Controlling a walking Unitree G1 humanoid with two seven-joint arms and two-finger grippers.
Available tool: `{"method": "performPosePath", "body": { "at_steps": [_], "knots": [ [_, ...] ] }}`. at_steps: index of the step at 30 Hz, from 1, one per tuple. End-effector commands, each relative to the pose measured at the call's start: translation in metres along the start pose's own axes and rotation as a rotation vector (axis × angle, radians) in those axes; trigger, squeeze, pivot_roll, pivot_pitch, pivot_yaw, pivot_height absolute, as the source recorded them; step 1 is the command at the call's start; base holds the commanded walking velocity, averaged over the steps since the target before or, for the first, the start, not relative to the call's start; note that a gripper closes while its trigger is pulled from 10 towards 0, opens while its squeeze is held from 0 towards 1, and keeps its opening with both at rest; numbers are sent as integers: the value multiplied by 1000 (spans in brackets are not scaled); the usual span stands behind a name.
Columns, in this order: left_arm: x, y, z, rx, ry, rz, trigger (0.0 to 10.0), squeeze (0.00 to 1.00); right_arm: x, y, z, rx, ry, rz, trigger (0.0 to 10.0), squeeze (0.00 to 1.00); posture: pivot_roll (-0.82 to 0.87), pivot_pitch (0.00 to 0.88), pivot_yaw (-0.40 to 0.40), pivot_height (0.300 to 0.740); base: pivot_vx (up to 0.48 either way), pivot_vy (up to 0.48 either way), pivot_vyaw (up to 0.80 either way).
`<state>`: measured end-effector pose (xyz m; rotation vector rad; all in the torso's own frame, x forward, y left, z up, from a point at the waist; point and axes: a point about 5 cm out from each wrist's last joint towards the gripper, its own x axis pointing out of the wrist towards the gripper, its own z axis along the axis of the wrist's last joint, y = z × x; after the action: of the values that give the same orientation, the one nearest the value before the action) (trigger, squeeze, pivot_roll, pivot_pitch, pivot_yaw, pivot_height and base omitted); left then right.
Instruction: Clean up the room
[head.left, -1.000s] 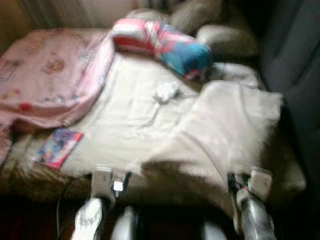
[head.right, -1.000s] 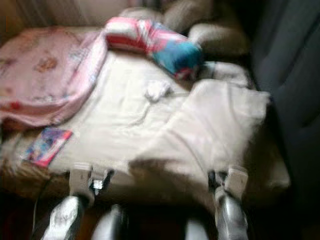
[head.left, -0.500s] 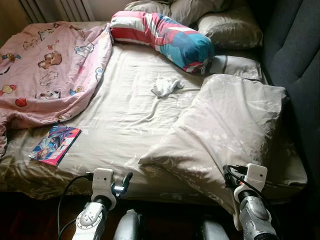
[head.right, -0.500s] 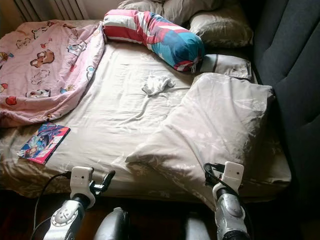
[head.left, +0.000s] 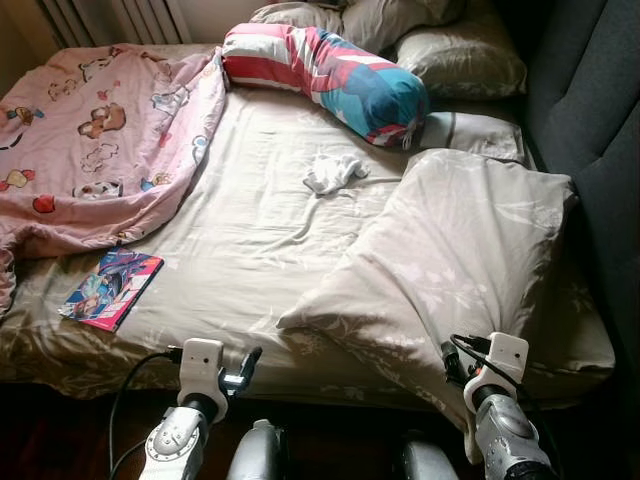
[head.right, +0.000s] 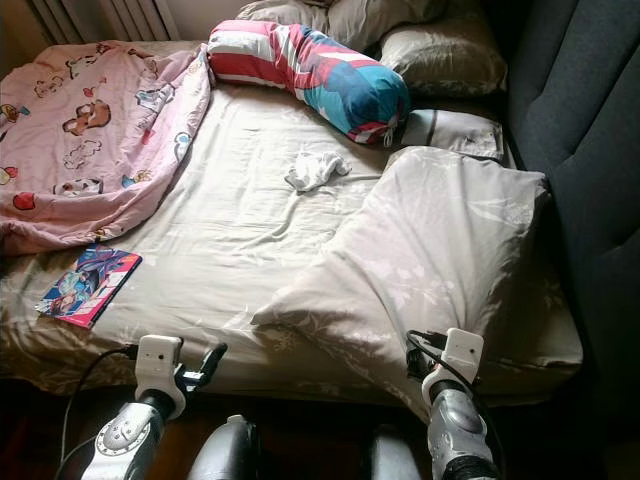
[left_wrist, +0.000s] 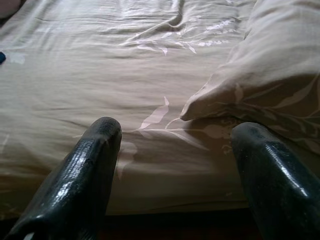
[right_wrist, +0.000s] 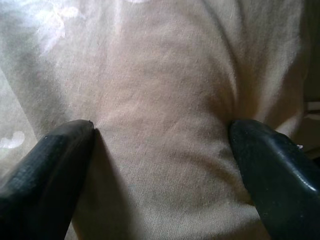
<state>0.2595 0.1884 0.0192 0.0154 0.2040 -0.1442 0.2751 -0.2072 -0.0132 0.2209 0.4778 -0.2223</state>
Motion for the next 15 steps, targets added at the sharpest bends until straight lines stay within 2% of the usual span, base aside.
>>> {"method": "performPosePath", "body": {
  "at_steps": [1,4,7,8,9,10,13,15],
  "knots": [
    [-4,6,-3,3,19,9,10000,0,-6,1,-23,0,105,-16,10000,0,-35,164,82,651,0,0,0],
    [-3,6,-1,5,18,10,10000,0,-5,-3,-12,68,10,-16,10000,0,-41,162,85,651,0,0,0],
    [-1,5,-1,6,20,7,10000,0,-6,-4,-7,95,-36,0,10000,0,-49,162,86,651,0,0,0],
    [-1,5,-1,6,20,5,10000,0,-6,-5,-6,100,-55,4,10000,604,-53,161,86,651,0,0,0],
    [-1,4,-1,6,21,4,10000,0,-7,-6,-5,103,-68,6,10000,604,-53,161,86,651,0,0,0],
    [0,3,-2,5,23,1,10000,0,-9,-8,-1,134,-130,18,10000,1000,-57,160,85,651,0,0,0],
    [1,2,-2,3,25,-1,10000,0,-15,-14,2,166,-214,3,10000,1000,-68,159,82,651,0,0,0],
    [1,2,-2,2,26,-2,10000,0,-18,-16,0,171,-226,2,10000,1000,-69,158,80,651,0,0,0]
  ]
}}
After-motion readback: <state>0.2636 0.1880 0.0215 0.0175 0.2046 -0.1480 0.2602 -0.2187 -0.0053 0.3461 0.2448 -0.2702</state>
